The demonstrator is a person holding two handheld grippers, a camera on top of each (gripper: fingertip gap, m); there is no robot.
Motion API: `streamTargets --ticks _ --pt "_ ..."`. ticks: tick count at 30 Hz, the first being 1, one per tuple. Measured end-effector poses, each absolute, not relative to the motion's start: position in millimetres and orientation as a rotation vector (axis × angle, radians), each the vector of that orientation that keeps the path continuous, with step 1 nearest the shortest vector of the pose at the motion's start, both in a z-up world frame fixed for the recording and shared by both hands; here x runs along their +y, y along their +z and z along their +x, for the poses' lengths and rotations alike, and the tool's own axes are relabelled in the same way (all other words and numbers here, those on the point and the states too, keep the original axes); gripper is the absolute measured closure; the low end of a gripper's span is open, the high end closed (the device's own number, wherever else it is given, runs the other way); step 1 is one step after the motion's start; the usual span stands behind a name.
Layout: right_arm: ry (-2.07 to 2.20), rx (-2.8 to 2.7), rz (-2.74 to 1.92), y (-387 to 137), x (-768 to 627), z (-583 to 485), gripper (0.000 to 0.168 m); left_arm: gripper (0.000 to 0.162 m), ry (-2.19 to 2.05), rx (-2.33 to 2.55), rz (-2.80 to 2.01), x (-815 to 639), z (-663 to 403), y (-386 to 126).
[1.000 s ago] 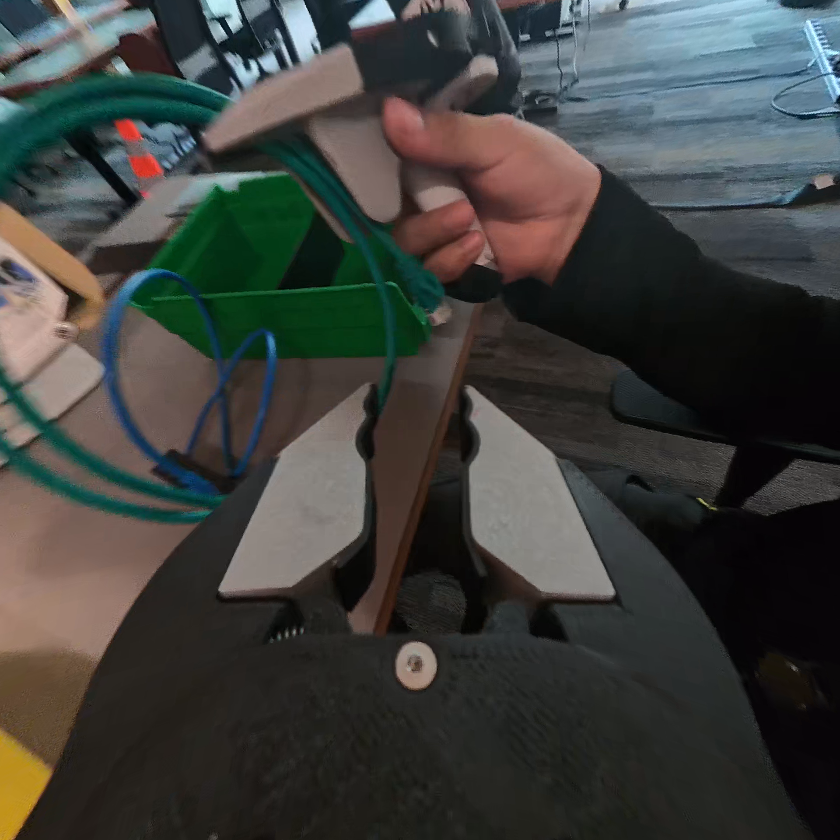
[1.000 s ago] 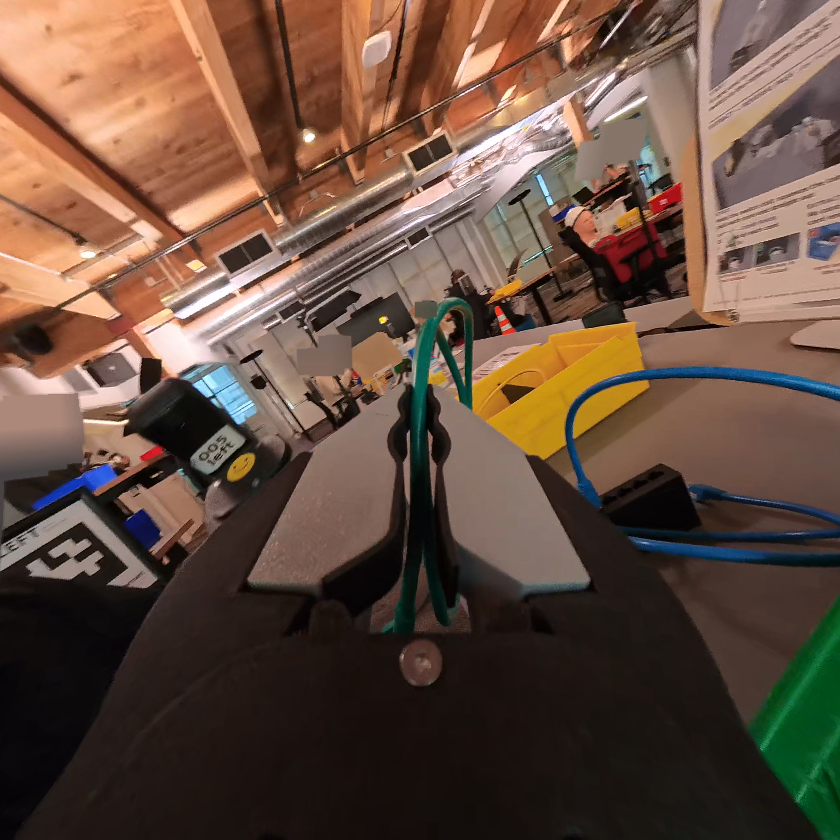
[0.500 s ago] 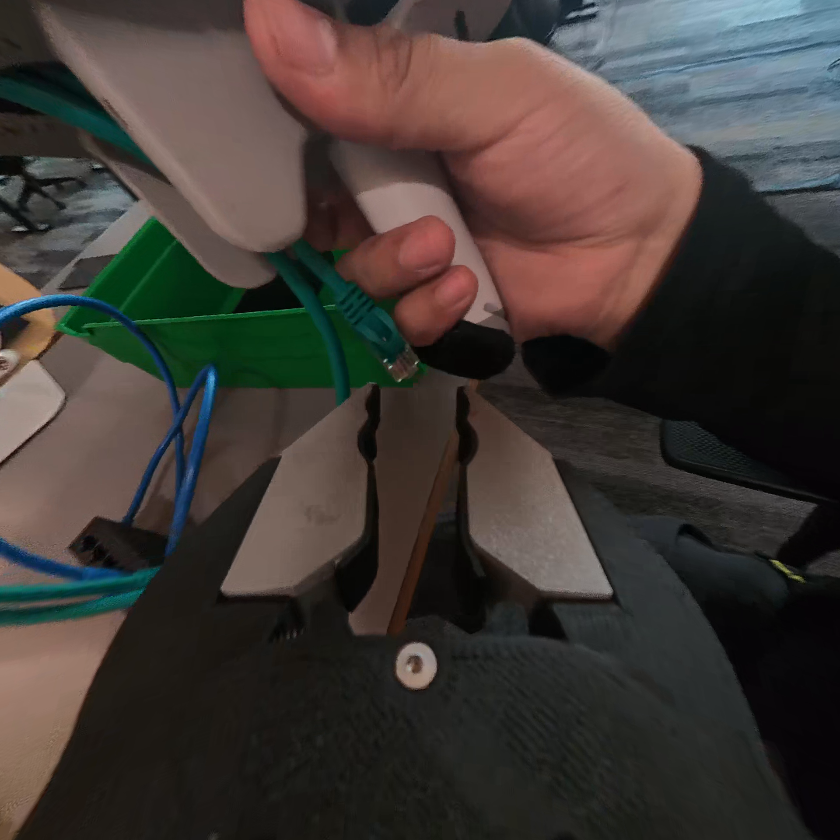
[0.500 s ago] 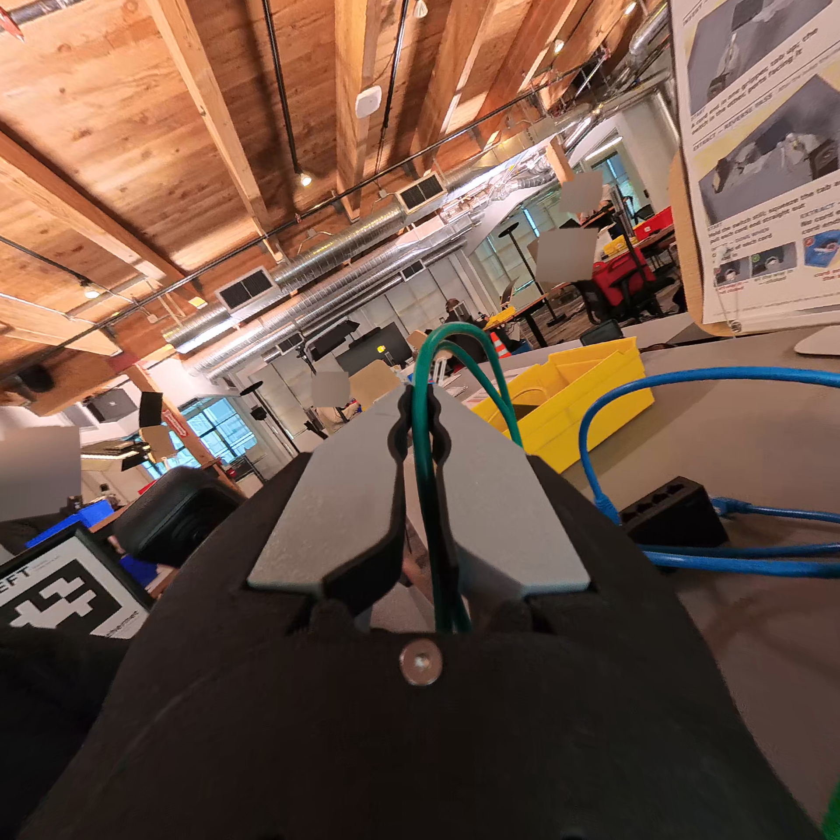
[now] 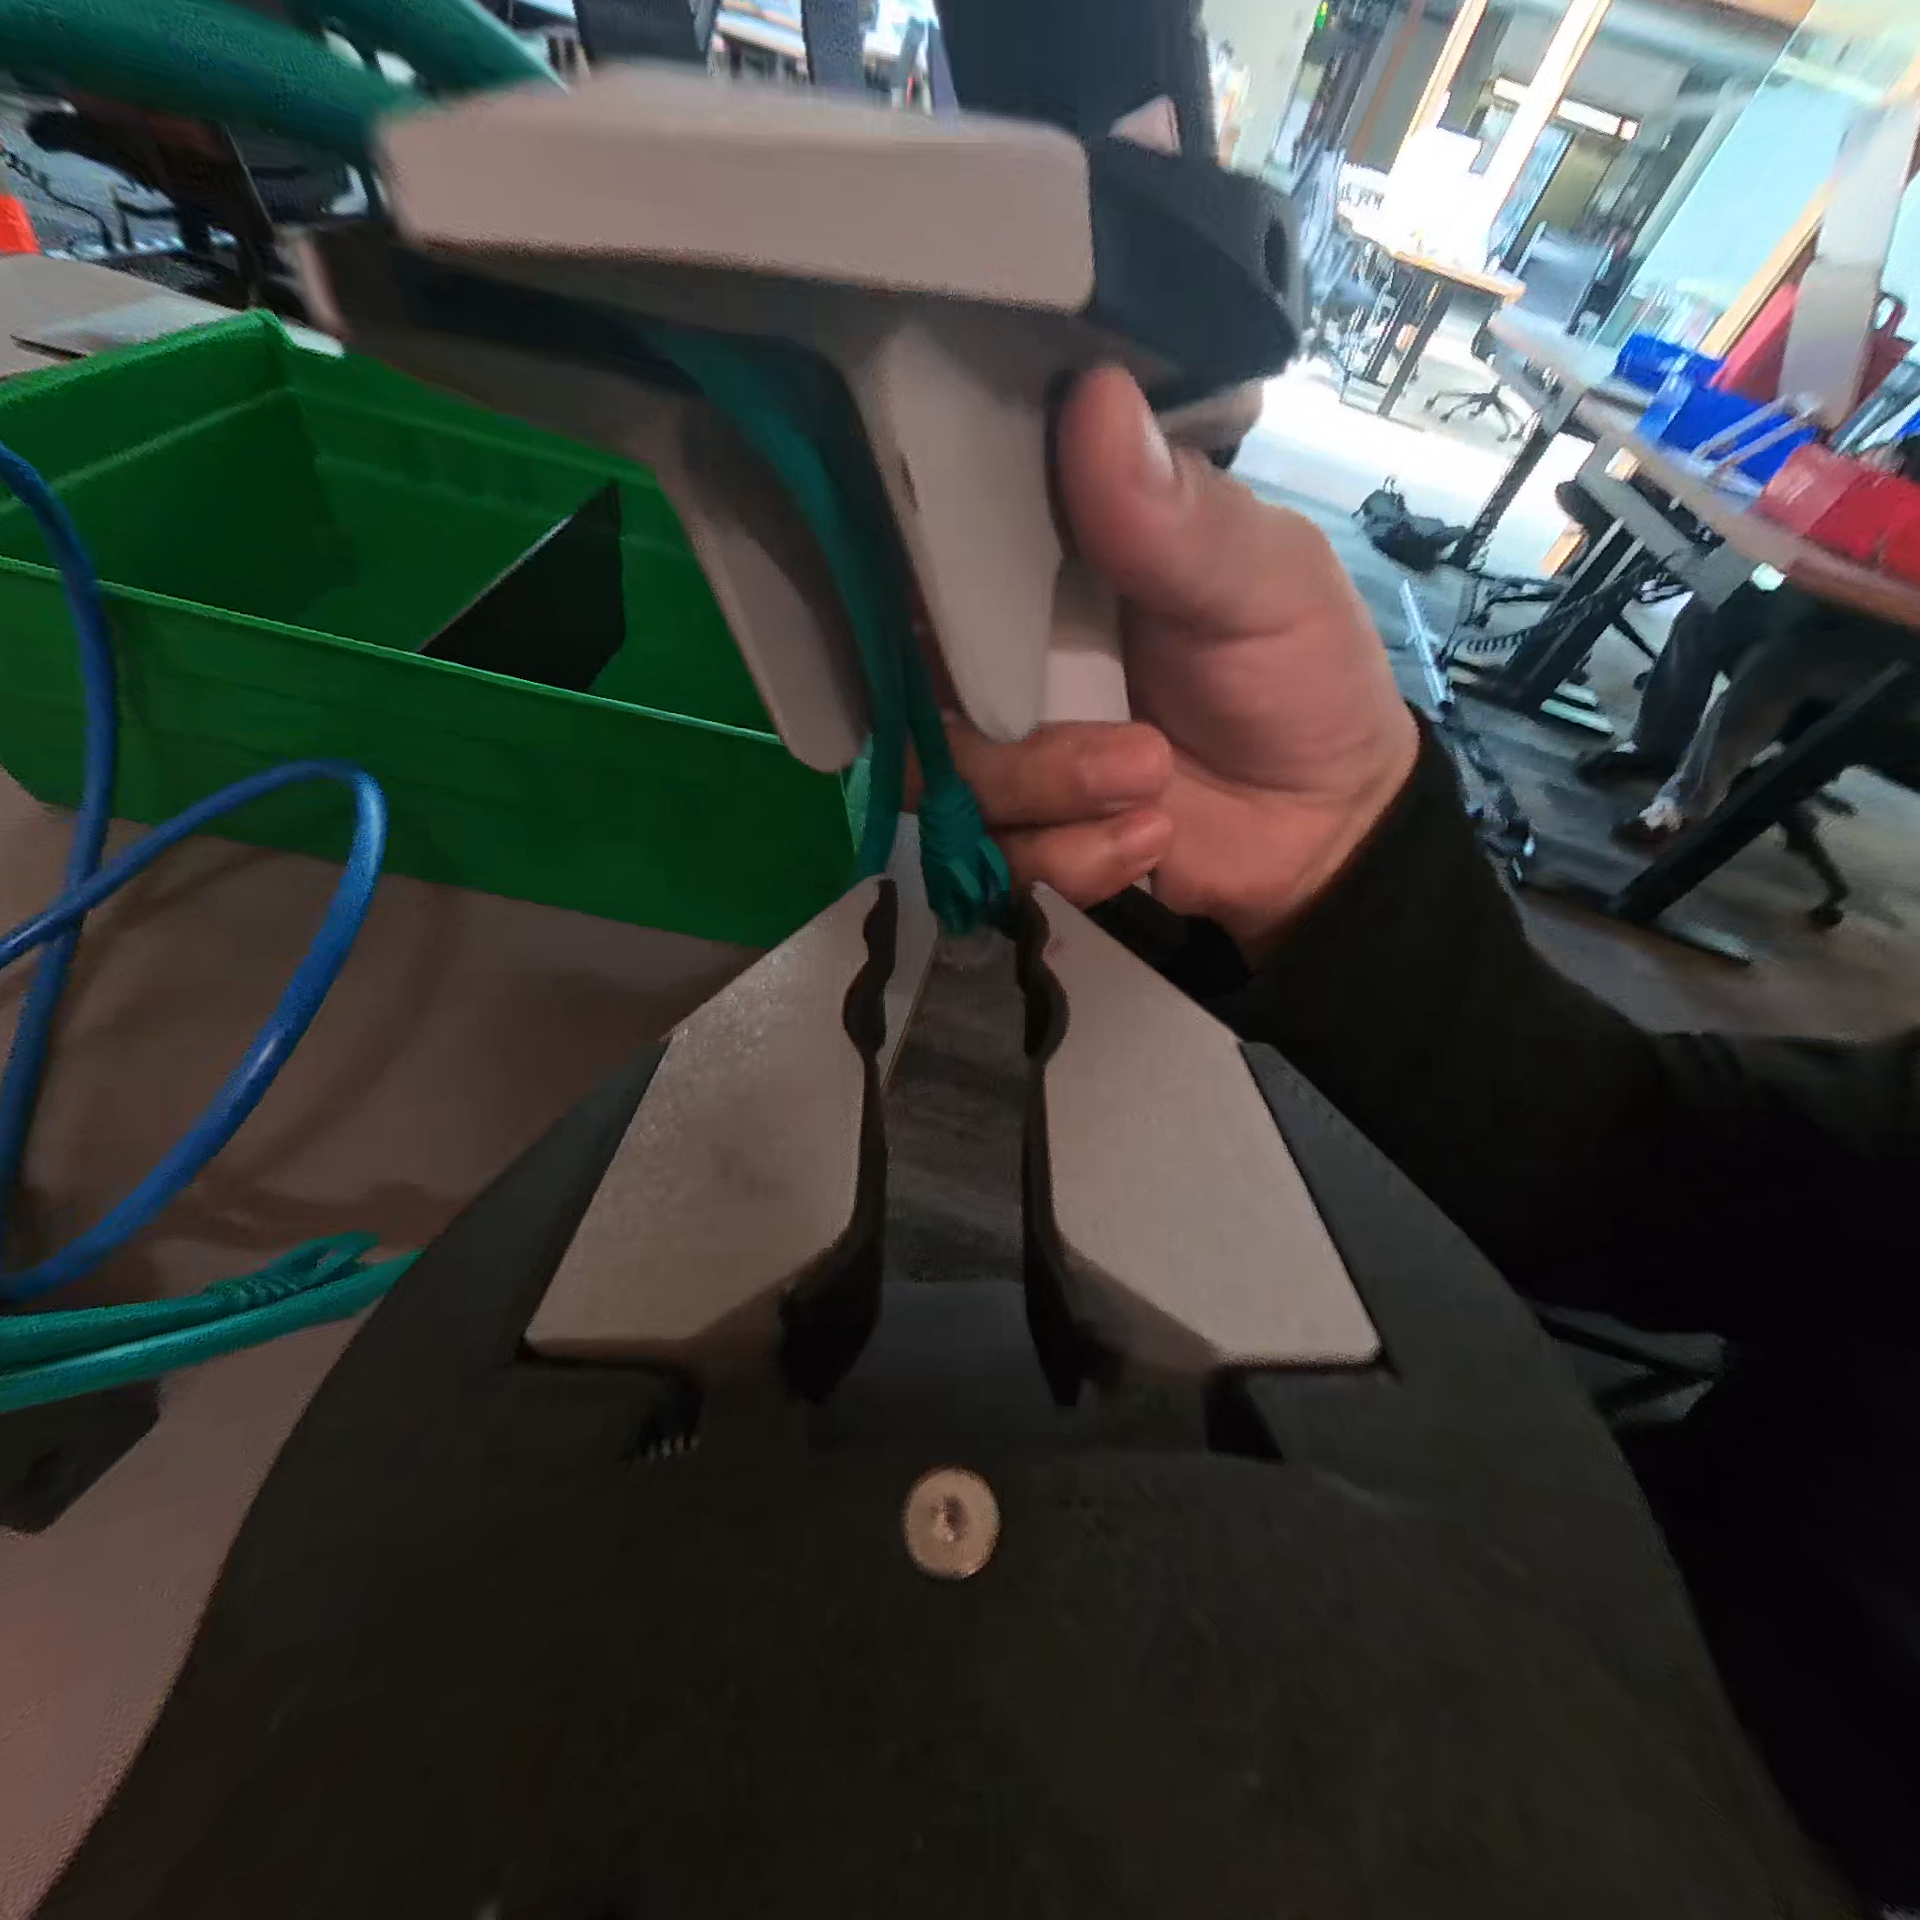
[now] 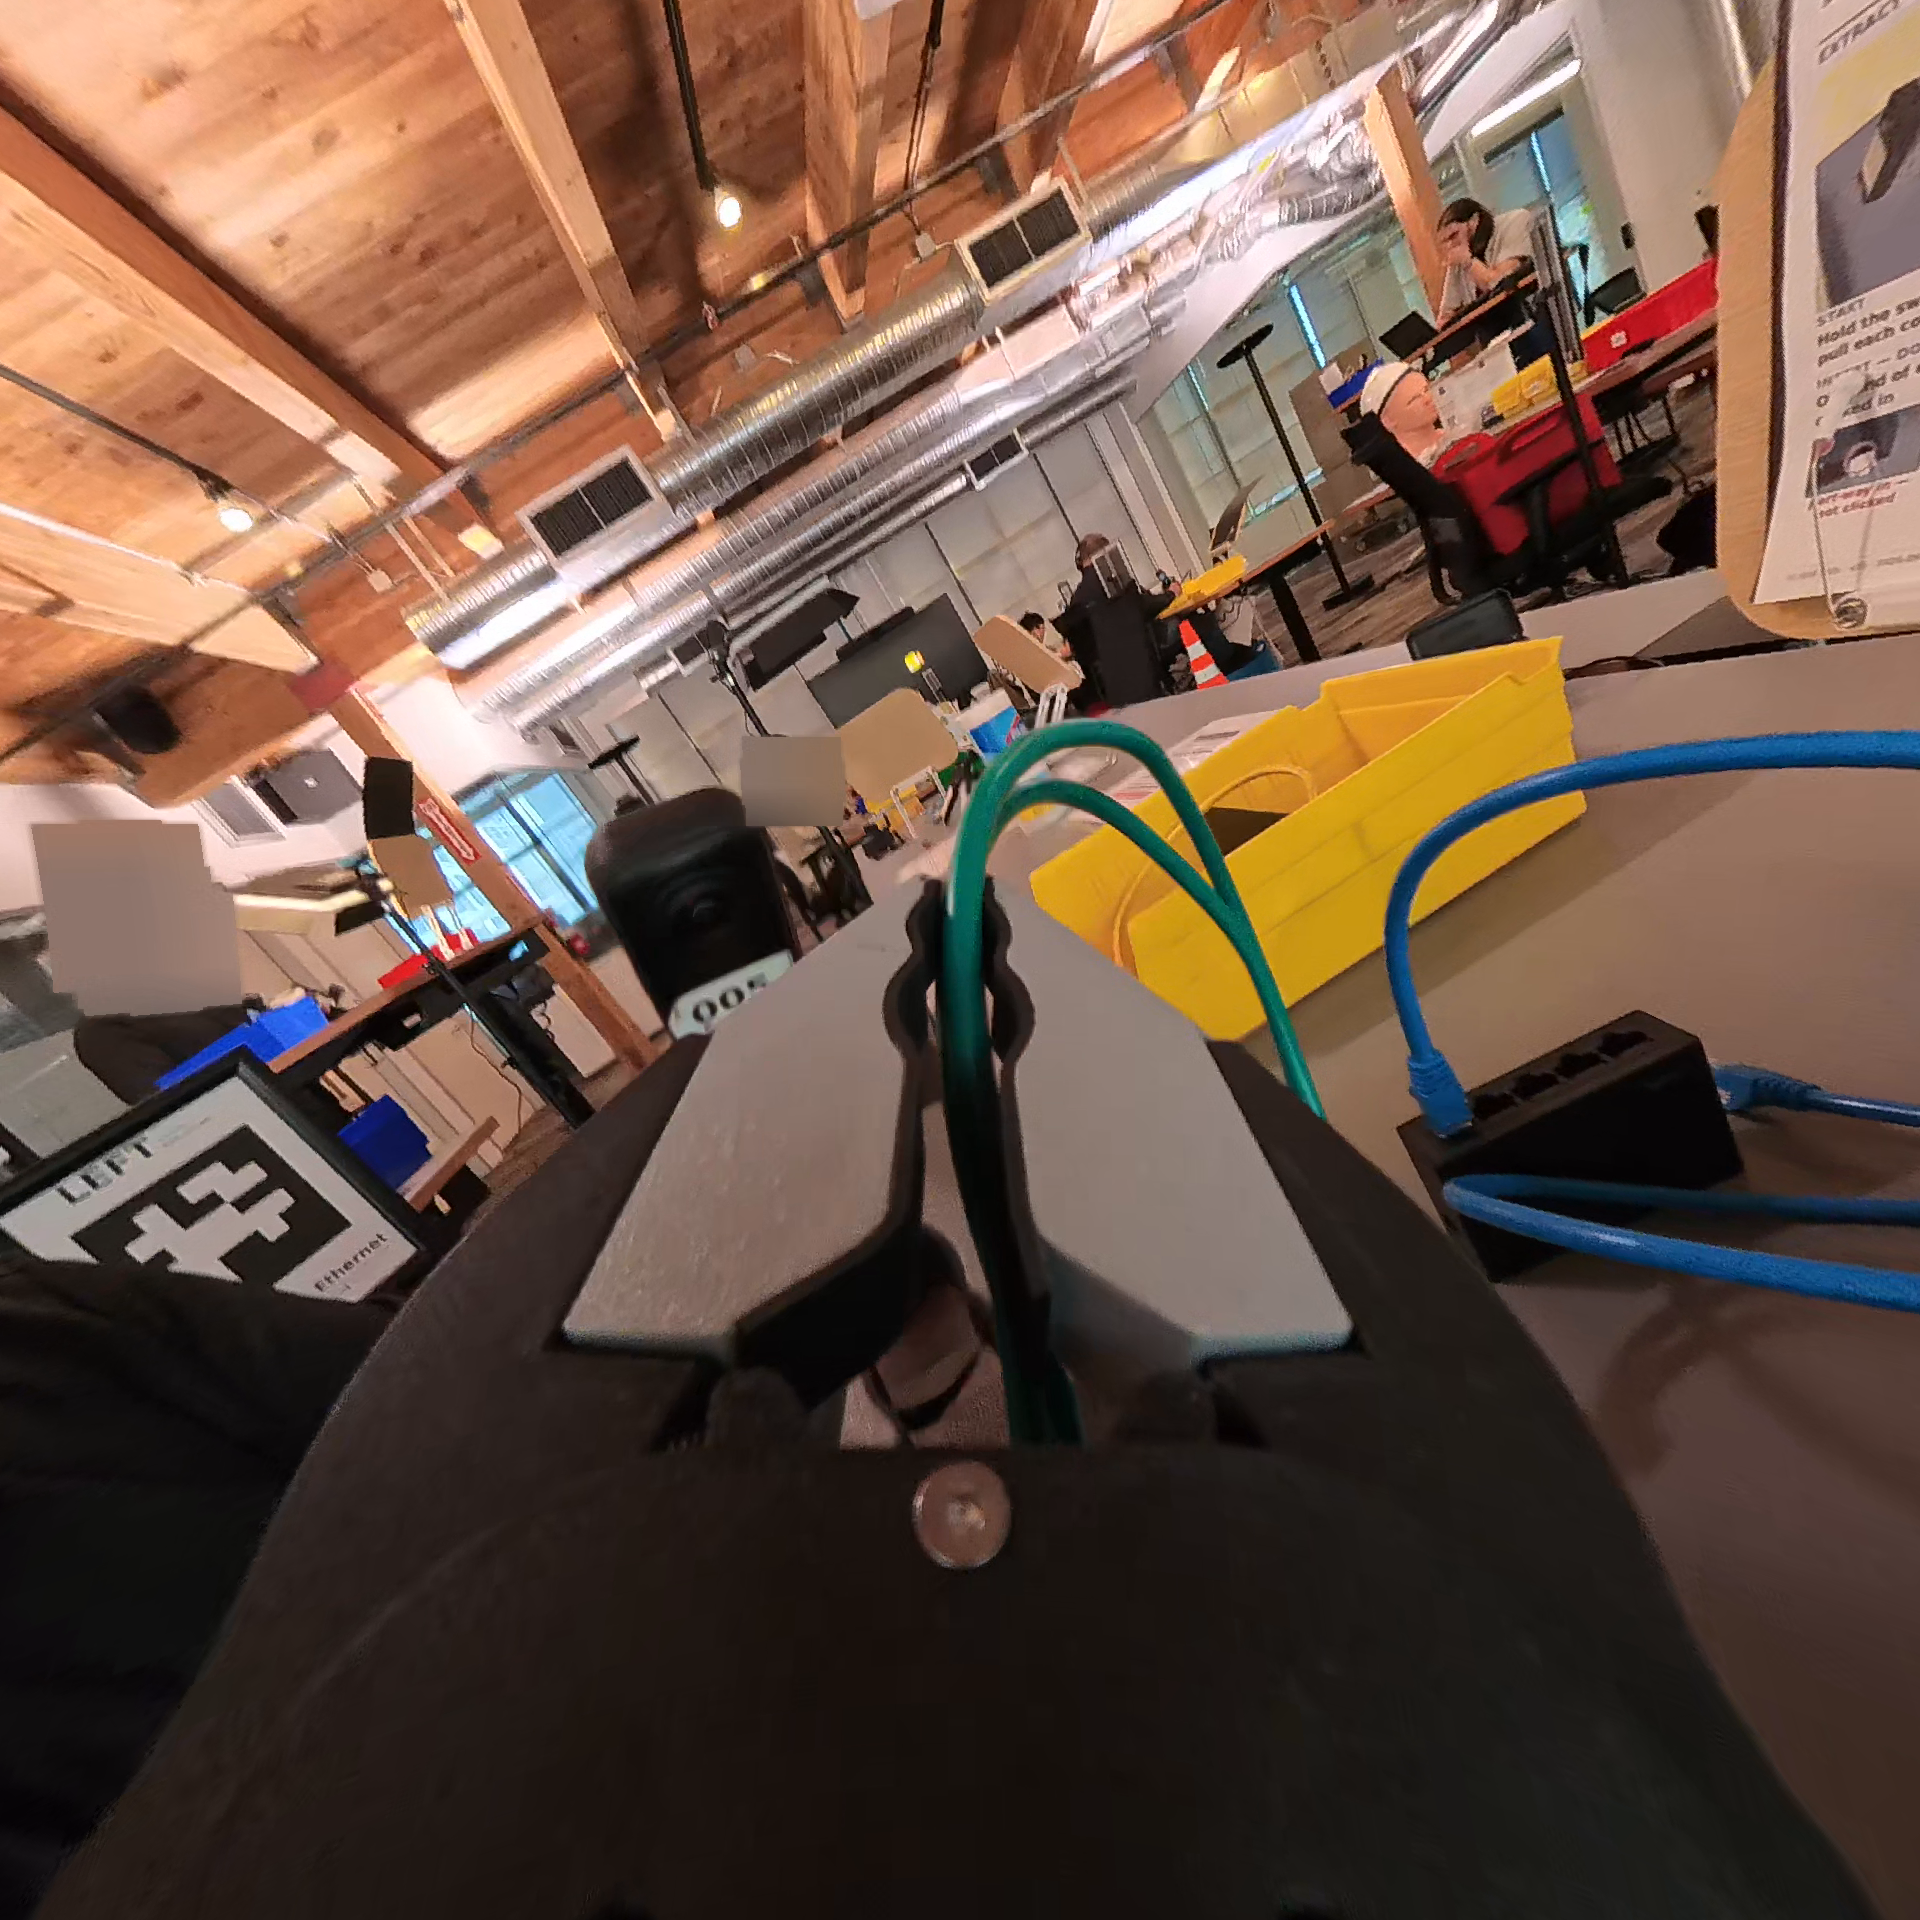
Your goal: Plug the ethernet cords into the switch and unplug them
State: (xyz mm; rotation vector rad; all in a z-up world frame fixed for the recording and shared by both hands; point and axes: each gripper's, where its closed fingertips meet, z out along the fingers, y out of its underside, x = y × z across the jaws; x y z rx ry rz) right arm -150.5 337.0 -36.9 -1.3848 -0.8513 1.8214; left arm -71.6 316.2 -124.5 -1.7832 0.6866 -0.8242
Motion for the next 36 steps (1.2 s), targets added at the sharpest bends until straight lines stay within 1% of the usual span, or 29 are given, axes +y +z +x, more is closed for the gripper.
streamTargets --ticks 1,2,7,9,14,19,20,21,22,24,27,28,30,32,33,36 --pt "1.804 -0.882 -1.399 -40 335 -152 0.165 0.132 -0.813 0.649 -1.774 320 -76 -121" --pt "1.784 -0.906 -1.412 -43 333 -155 0.165 0.13 -0.795 0.626 -1.766 323 -80 -119" --pt "1.734 -0.909 -1.434 -47 332 -162 0.166 0.132 -0.807 0.62 -1.775 323 -80 -120" --pt "1.727 -0.915 -1.438 -49 333 -161 0.166 0.125 -0.84 0.617 -1.772 320 -79 -120" --pt "1.747 -0.933 -1.423 -47 328 -162 0.165 0.127 -0.758 0.61 -1.804 329 -87 -131" --pt "1.749 -0.953 -1.425 -49 325 -165 0.165 0.128 -0.779 0.627 -1.797 333 -88 -135" --pt "1.768 -0.952 -1.42 -49 324 -165 0.165 0.132 -0.784 0.636 -1.792 333 -87 -135" --pt "1.801 -0.946 -1.415 -48 324 -165 0.165 0.14 -0.803 0.651 -1.784 332 -86 -134" --pt "1.837 -0.935 -1.405 -46 323 -164 0.164 0.155 -0.825 0.683 -1.77 328 -83 -133" --pt "1.877 -0.91 -1.399 -45 326 -162 0.164 0.158 -0.764 0.724 -1.761 328 -84 -134" --pt "1.821 -0.902 -1.409 -48 334 -158 0.166 0.158 -0.654 0.787 -1.807 324 -91 -141" --pt "1.814 -0.915 -1.407 -47 334 -156 0.166 0.157 -0.642 0.803 -1.818 319 -96 -141" --pt "1.839 -0.949 -1.373 -40 327 -150 0.167 0.145 -0.635 0.838 -1.831 306 -109 -141" --pt "1.855 -0.98 -1.329 -32 321 -141 0.167 0.139 -0.595 0.889 -1.856 291 -130 -144" --pt "1.855 -0.998 -1.309 -29 319 -137 0.167 0.137 -0.574 0.924 -1.868 281 -141 -147" --pt "1.869 -1.036 -1.245 -20 312 -126 0.167 0.139 -0.552 1.074 -1.866 246 -170 -154"
